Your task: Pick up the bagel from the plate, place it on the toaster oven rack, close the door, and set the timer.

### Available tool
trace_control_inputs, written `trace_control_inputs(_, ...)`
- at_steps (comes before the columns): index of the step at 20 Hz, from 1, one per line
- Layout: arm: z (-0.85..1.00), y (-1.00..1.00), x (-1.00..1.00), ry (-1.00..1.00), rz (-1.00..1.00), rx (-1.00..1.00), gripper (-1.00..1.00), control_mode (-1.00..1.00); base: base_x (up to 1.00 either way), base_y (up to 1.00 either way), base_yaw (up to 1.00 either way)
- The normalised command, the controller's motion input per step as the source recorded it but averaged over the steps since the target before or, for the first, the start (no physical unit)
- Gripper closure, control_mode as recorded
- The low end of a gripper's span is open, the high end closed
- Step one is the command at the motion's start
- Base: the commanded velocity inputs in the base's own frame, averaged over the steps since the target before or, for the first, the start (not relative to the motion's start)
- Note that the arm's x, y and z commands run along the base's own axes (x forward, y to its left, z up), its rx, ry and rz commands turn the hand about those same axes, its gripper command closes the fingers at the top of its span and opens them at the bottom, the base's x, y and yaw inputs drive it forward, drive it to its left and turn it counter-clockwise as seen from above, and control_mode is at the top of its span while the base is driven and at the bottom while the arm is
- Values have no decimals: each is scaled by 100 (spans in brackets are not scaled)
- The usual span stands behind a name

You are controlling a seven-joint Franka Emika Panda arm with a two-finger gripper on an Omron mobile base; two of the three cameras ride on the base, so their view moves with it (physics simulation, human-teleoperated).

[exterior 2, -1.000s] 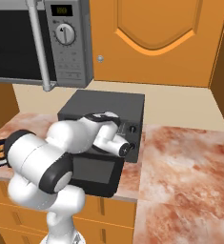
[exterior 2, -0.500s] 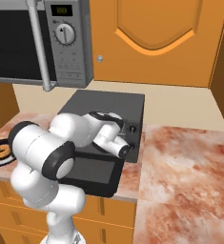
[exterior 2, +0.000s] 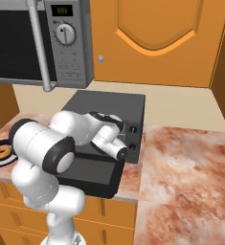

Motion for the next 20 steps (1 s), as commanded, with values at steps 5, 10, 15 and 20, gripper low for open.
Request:
trace_control_inputs(5,-7,8,26,0,-2,0,-100,-100,0,0,0)
trace_control_inputs(10,-6,13,31,0,-3,0,100,-100,0,0,0)
trace_control_inputs(15,-3,3,14,0,-3,0,100,-100,0,0,0)
trace_control_inputs(20,-1,0,0,0,-1,0,100,-100,0,0,0)
